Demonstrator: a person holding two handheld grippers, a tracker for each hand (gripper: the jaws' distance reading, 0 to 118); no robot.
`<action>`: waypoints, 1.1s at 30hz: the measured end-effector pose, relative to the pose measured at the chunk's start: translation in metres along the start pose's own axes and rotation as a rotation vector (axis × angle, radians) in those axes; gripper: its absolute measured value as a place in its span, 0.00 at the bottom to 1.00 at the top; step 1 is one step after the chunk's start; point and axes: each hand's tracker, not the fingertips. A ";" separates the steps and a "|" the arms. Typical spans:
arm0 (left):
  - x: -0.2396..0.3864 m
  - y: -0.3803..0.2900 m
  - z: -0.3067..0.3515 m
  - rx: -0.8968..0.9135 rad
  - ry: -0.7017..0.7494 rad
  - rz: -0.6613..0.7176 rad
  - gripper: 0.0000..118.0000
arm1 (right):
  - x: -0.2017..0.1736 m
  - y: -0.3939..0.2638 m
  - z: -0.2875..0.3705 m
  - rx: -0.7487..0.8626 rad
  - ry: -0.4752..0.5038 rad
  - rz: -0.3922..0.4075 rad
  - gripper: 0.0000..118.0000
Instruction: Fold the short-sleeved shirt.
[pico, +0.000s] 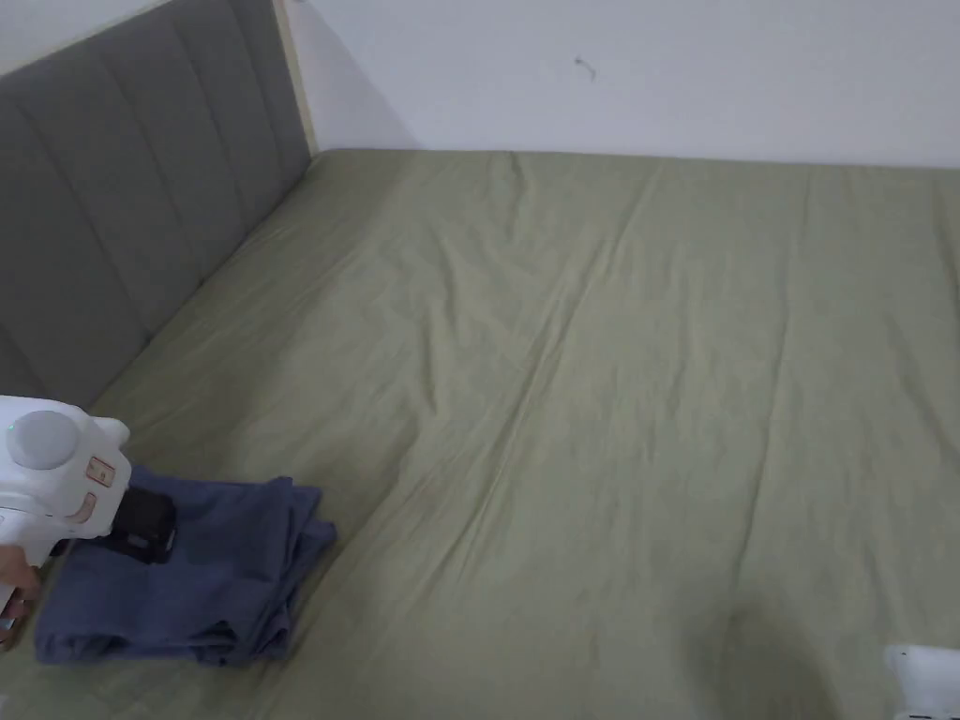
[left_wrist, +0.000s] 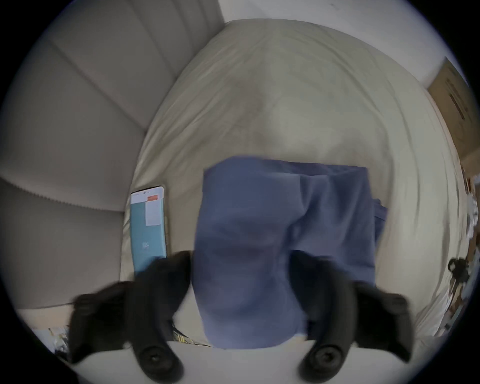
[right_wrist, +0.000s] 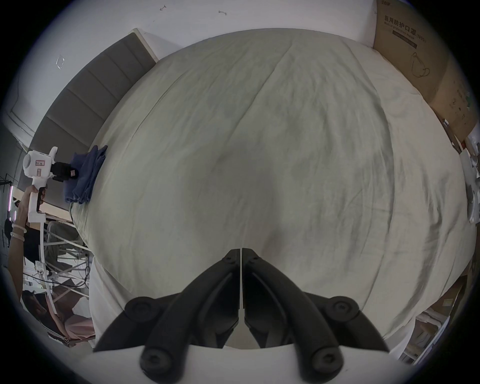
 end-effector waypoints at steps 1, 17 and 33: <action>-0.001 -0.002 0.004 0.027 -0.004 0.016 0.94 | 0.000 0.000 0.000 -0.001 0.001 -0.001 0.01; 0.148 -0.071 0.127 0.420 -0.257 -0.038 0.00 | 0.019 -0.011 0.026 0.089 0.057 -0.060 0.01; 0.306 -0.140 0.248 0.953 -0.164 -0.149 0.00 | 0.023 -0.008 0.143 0.534 -0.045 -0.013 0.01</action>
